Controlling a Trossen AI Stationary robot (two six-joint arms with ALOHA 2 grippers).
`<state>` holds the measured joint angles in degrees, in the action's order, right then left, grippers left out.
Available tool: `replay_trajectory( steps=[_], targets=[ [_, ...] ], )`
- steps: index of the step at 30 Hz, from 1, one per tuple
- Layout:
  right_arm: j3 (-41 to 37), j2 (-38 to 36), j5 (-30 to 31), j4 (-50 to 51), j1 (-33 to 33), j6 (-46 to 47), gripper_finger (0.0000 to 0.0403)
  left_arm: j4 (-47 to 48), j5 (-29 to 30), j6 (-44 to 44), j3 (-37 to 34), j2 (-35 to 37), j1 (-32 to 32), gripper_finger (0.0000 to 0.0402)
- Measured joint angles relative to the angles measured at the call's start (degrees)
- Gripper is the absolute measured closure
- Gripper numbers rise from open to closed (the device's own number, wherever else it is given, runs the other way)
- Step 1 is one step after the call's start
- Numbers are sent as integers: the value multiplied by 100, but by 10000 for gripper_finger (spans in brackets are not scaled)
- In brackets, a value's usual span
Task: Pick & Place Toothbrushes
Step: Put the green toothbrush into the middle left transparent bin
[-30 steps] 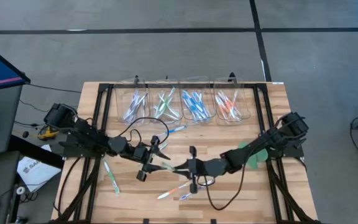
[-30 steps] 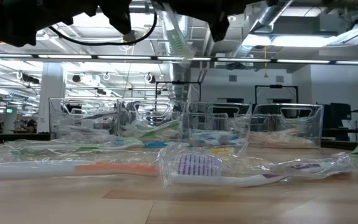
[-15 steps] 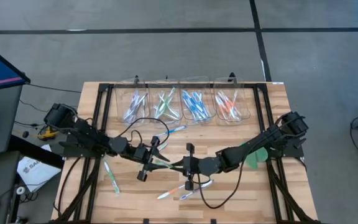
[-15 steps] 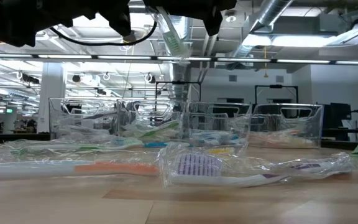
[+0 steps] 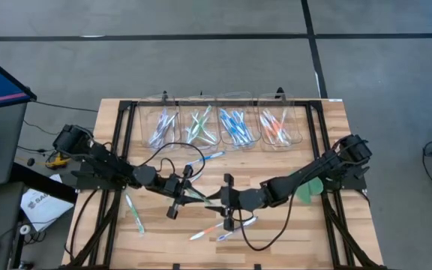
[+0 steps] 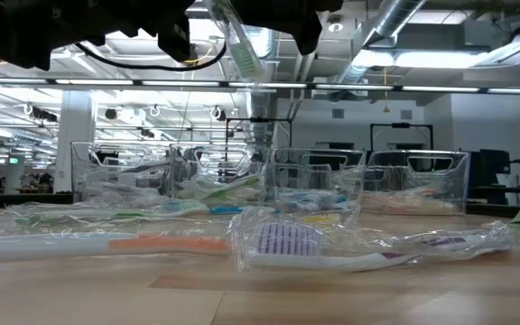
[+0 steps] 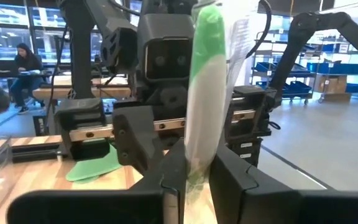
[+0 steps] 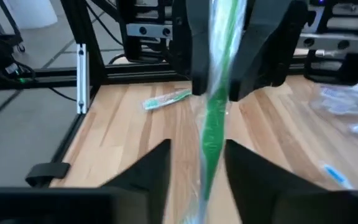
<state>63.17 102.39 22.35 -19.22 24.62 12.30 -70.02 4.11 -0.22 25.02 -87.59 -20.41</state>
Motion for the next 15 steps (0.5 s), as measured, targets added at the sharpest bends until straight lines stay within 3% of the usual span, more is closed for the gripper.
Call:
replay_trajectory(
  steps=[7,15],
  targets=[
    [-1,0,2,331,0,163,147,22,-111,-27,0,0,22,364],
    [0,-91,2,1259,-66,-222,118,67,-114,-366,-2,0,210,380]
  ],
)
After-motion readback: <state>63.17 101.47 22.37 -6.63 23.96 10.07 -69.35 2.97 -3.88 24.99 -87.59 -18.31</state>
